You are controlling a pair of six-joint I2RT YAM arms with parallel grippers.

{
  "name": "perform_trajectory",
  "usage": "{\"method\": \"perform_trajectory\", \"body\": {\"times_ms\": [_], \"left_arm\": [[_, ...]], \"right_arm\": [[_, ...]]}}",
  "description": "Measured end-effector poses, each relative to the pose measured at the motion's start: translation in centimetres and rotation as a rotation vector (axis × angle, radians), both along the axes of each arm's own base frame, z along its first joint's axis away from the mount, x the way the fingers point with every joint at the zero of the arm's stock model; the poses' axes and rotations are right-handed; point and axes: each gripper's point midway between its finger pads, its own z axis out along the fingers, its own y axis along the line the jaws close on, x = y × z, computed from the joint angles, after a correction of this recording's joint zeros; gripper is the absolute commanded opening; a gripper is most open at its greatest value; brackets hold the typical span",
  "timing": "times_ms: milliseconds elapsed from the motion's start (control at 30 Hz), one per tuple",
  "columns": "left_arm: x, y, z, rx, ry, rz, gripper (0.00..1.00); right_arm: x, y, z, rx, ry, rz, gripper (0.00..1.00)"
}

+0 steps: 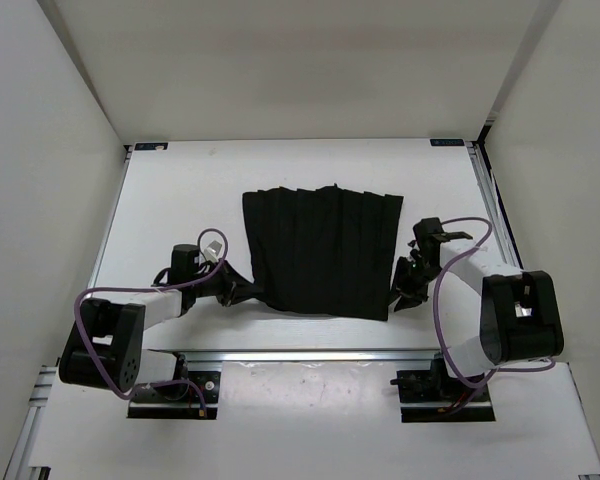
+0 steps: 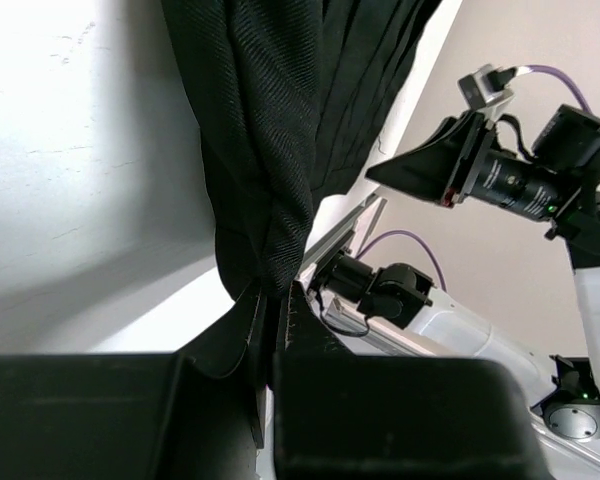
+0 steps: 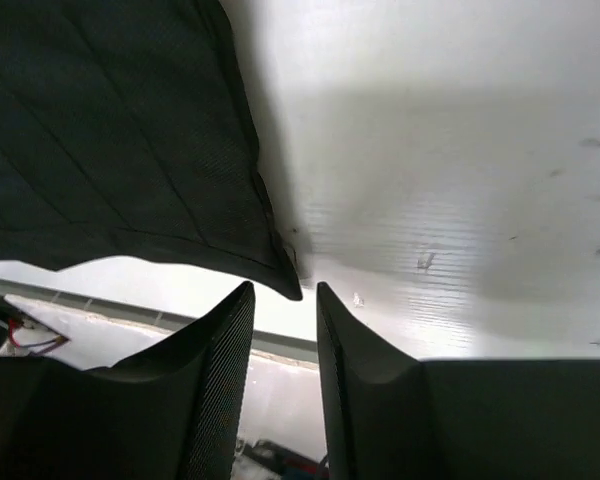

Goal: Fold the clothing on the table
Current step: Flatten the skirt out, then fold the skirt

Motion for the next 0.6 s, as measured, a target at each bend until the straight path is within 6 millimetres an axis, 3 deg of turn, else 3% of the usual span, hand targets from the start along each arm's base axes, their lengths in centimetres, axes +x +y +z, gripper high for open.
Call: {"method": "perform_trajectory", "body": {"times_ms": [367,467,600], "left_arm": [[-0.2,-0.1,-0.5,0.011,0.008,-0.011,0.02],[-0.3,0.0,-0.5,0.015,0.007,-0.012,0.02],[-0.1,0.2,-0.6,0.021,0.0,-0.008,0.0]], "right_arm": [[-2.2,2.0,-1.8,0.085,0.039,-0.035,0.29],[-2.2,2.6,-2.0,0.102,0.026,-0.034,0.04],[-1.3,2.5,-1.3,0.094,-0.041,-0.059,0.0]]}}
